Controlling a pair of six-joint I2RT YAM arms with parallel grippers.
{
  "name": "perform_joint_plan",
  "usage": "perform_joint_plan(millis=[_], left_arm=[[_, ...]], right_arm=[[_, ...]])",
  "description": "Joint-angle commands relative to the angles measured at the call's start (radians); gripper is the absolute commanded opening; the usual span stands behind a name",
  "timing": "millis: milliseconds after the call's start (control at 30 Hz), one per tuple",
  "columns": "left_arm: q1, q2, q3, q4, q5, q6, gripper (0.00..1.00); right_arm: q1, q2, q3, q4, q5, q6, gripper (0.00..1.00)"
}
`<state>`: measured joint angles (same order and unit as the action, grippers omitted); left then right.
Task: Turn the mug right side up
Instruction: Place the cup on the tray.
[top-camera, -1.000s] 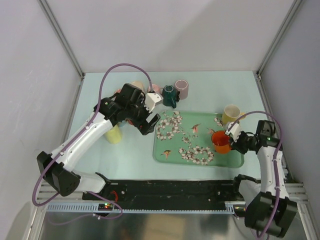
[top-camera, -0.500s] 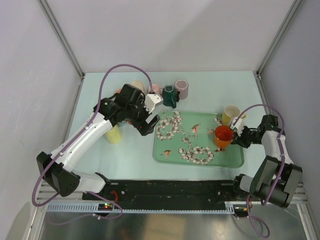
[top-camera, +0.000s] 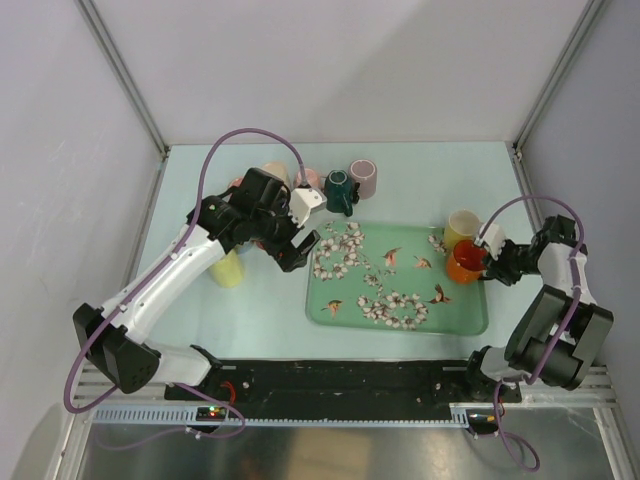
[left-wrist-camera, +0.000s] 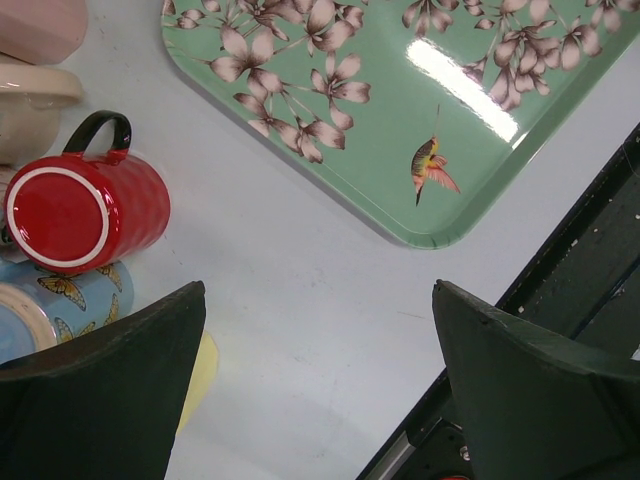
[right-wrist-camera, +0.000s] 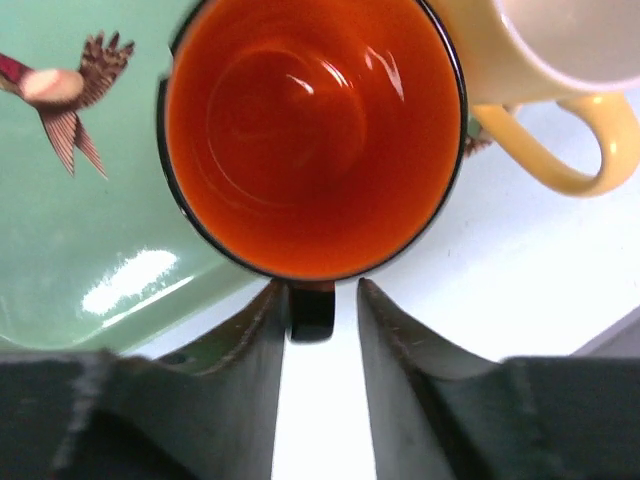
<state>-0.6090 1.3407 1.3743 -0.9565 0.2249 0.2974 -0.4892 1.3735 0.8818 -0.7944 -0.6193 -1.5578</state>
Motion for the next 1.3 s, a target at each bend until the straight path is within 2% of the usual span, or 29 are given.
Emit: perform_joint_plan(millis=[0, 100, 233, 400, 567, 700, 833, 1267], left_arm=[[0.003, -0.019, 0.009, -0.005, 0.031, 0.022, 0.98], [0.003, -0.021, 0.01, -0.004, 0.031, 0.023, 0.98], [0.003, -0.021, 0.008, -0.004, 0.034, 0.026, 0.98], [0.003, -0.019, 0.009, -0.005, 0.041, 0.028, 0.98], [0.004, -0.017, 0.013, -0.005, 0.049, 0.025, 0.98], [0.003, -0.028, 0.014, -0.005, 0.039, 0.029, 0.98], [0.003, -0.046, 0.001, -0.005, 0.021, 0.037, 0.98], [0.005, -0.069, -0.027, -0.01, -0.006, 0.052, 0.99]], right_arm=[[-0.027, -0.015, 0.051, -0.032, 0.032, -0.032, 0.44], [-0.017, -0.063, 0.08, -0.101, 0.024, 0.0, 0.53], [0.031, -0.171, 0.109, -0.156, -0.02, 0.116, 0.59], [0.121, -0.244, 0.112, -0.187, -0.038, 0.271, 0.58], [0.202, -0.197, 0.108, -0.144, -0.02, 0.485, 0.56], [0.238, -0.158, 0.094, -0.08, 0.017, 0.573, 0.56], [0.252, -0.125, 0.086, -0.061, 0.028, 0.576, 0.54], [0.265, -0.052, 0.062, -0.13, 0.175, 0.314, 0.41]])
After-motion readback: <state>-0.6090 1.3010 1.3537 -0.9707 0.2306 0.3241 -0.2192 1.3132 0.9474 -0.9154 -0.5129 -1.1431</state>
